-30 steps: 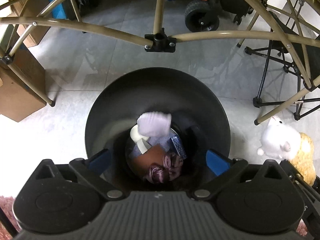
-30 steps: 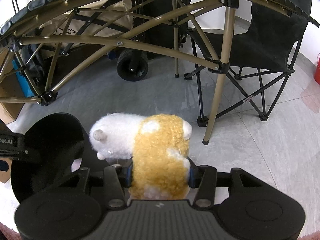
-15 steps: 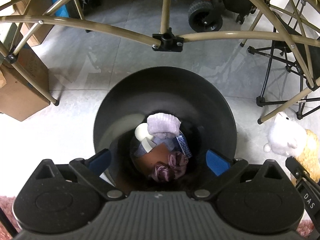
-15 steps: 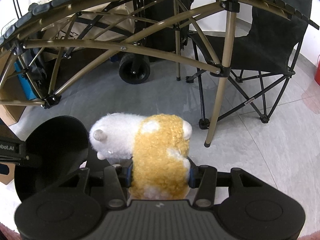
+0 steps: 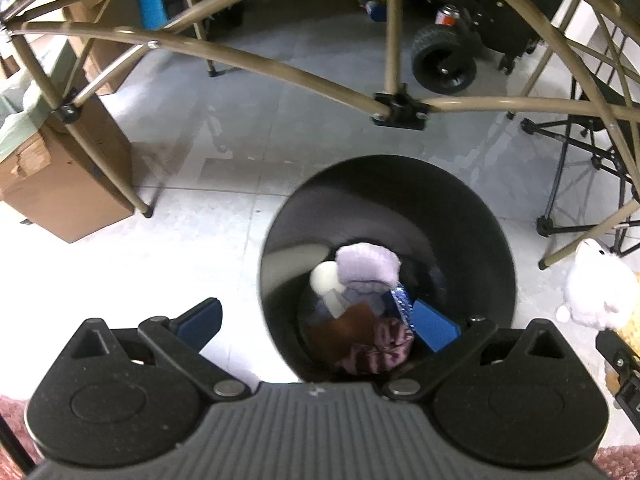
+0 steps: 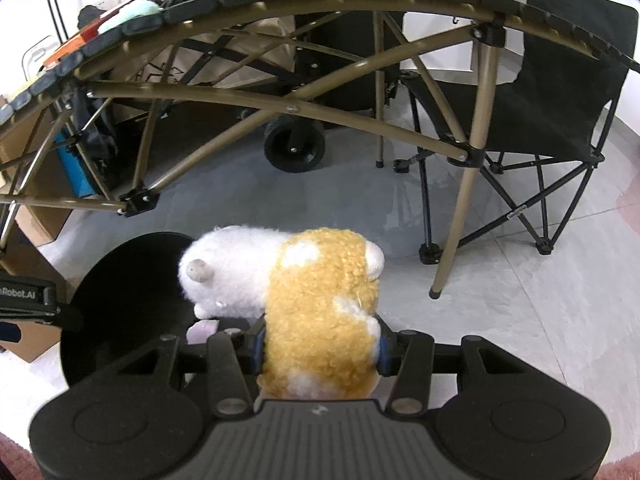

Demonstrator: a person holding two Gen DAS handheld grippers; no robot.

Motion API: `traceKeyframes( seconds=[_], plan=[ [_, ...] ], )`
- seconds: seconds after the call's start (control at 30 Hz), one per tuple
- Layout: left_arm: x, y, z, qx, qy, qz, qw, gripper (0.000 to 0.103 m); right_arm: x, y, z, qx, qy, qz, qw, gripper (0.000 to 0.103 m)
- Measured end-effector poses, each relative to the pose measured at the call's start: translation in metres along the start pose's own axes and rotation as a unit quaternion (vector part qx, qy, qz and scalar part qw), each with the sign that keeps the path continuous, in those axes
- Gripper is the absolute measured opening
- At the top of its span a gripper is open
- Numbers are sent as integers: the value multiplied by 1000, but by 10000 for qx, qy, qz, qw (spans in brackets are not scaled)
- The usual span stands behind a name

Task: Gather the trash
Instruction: 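Open the left tool to release the lilac cloth and withdraw it, then lower the plush lamb into the bin and open the right tool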

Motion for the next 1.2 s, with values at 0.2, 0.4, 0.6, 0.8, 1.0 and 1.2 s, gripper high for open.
traceKeyframes(
  seconds=[0.2,0.4,0.6,0.8,1.0,1.2],
  plan=[
    [5,3,-21,149,-144,76,9998,103,7,0,-20,170,-153,-4,9997,47],
    [11,7,-41,255,-160,151,9994,103,14,0,-45,388,-324,-2,9987,48],
    [17,12,-61,371,-177,201,9990,103,15,-1,-71,596,-467,-43,9971,48],
    [18,17,-83,493,-183,168,9985,103,11,-4,-98,755,-552,-134,9955,48],
    [18,18,-102,628,-180,156,9977,103,-1,-4,-127,964,-627,-293,9929,48],
    [17,20,-118,738,-175,143,9970,103,-16,-4,-148,1114,-533,-441,9914,48]
  ],
)
Point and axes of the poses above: each gripper's, at about its wrist camera, not at the fingertips, and x roughly against the way its jaws point, z to its right, y to its underside, the point moved 3 cm from there along -x, roughly the way its jaws point, and after that the axes turned 4 degrees about y, right-handed, at the moved point
